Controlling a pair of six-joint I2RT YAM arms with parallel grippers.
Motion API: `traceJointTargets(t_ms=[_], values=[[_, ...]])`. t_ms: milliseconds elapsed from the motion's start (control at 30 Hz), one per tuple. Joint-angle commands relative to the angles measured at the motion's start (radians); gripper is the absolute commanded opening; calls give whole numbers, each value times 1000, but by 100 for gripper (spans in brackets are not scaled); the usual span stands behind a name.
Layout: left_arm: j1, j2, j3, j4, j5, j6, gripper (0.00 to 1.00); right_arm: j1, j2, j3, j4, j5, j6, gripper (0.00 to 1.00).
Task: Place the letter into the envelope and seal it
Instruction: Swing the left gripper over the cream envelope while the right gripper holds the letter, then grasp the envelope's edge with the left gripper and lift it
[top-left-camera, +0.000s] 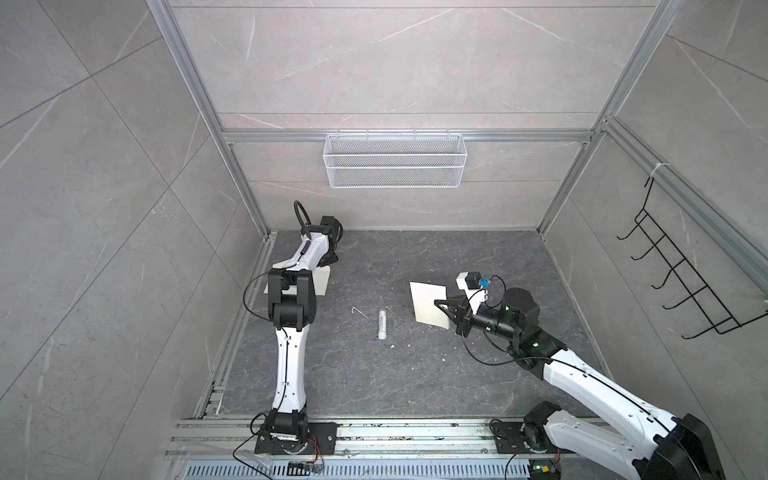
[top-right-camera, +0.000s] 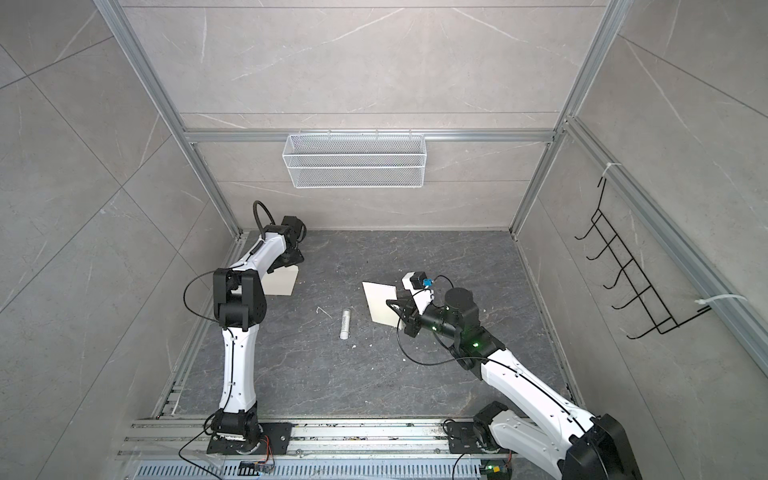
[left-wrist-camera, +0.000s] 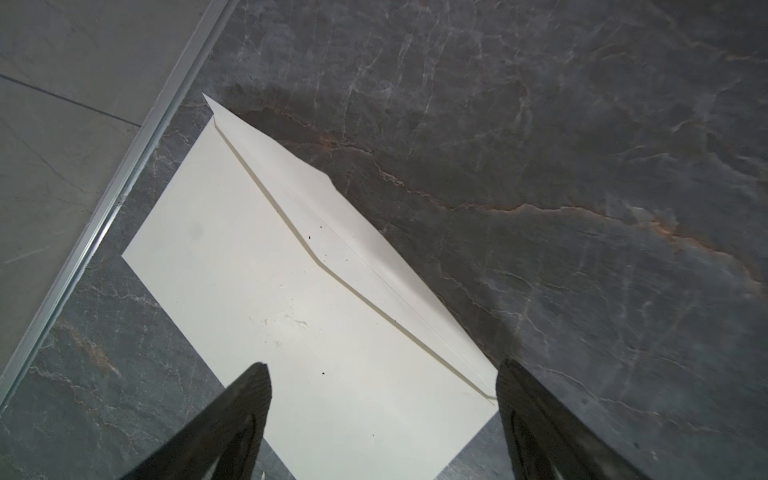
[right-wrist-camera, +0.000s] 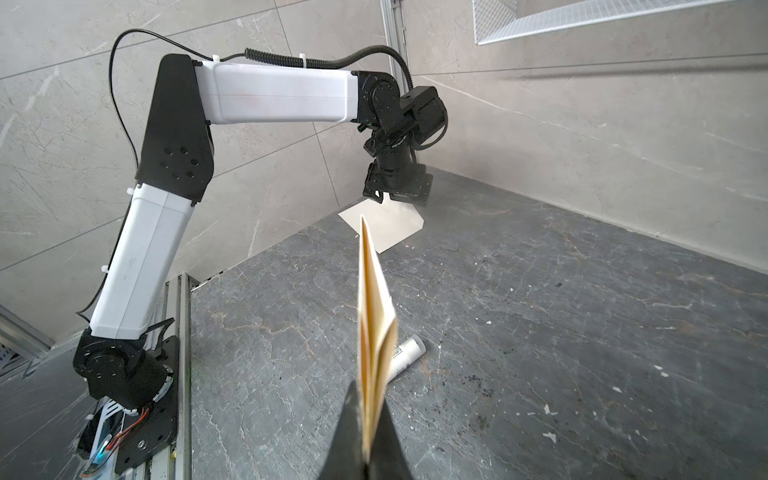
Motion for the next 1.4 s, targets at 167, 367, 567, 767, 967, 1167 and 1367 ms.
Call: traceJointTargets(t_ms=[167,367,567,767,967,1167,1367], values=[[39,70,67,-19,22,-21,80,4,37,-4,39,-8,-20,0],[41,65,67,21,76,-3,83,4,57,0,39,-6,-33,0],[39,-25,25,75,49,25,83,4,75,9,38,-13,-43,0],[41,-63,33,89,0,-1,86,4,104,26,50,-25,-54,0],[48,-16,76,91,-15,-25,89,4,137,47,47,-49,-63,0],[61,55,149,78,-5,-38,91,3,155,64,32,-61,-79,0],[81,91,161,105,26,-70,93,4,184,74,27,-65,-92,0]])
